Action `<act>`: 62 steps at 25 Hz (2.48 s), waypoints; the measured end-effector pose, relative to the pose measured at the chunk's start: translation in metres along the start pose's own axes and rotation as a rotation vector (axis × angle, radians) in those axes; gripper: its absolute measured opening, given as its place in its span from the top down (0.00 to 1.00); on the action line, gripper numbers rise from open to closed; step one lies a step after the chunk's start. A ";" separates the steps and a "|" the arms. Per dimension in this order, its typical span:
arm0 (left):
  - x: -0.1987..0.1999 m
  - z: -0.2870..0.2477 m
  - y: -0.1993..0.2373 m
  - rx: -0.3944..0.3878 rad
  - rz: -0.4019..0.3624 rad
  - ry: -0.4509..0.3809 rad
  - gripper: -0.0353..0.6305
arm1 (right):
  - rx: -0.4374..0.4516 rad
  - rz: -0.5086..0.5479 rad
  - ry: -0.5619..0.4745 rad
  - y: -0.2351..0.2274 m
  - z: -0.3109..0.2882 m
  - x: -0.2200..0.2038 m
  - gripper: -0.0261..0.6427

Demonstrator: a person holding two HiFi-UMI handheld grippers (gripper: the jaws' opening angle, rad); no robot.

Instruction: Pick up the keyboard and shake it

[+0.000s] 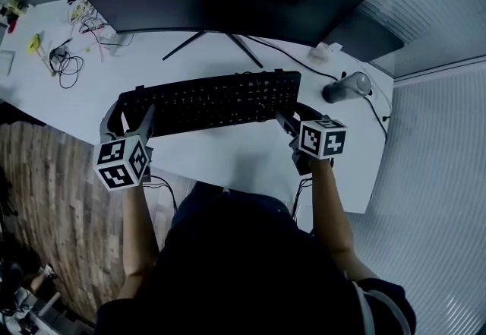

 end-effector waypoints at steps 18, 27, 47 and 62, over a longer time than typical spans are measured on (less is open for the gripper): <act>-0.006 -0.010 -0.013 0.000 -0.032 0.075 0.40 | 0.087 -0.190 0.274 -0.020 -0.026 -0.039 0.55; 0.015 0.012 -0.026 0.062 -0.181 0.019 0.41 | 0.225 -0.287 0.329 -0.018 -0.048 -0.055 0.55; -0.030 -0.031 -0.028 -0.090 0.068 0.067 0.44 | -0.056 -0.149 0.253 -0.030 0.022 -0.041 0.55; -0.091 -0.109 -0.020 -0.195 0.177 0.315 0.44 | -0.145 -0.184 0.347 -0.045 -0.005 -0.074 0.56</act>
Point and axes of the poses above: the fingertips, and each gripper's own axes: z backward along the fingers, y to its left, x out of its top, the point moved 5 cm from there along z, backward along the fingers, and after that the axes turned 7 degrees about y, right-handed, at the moved point
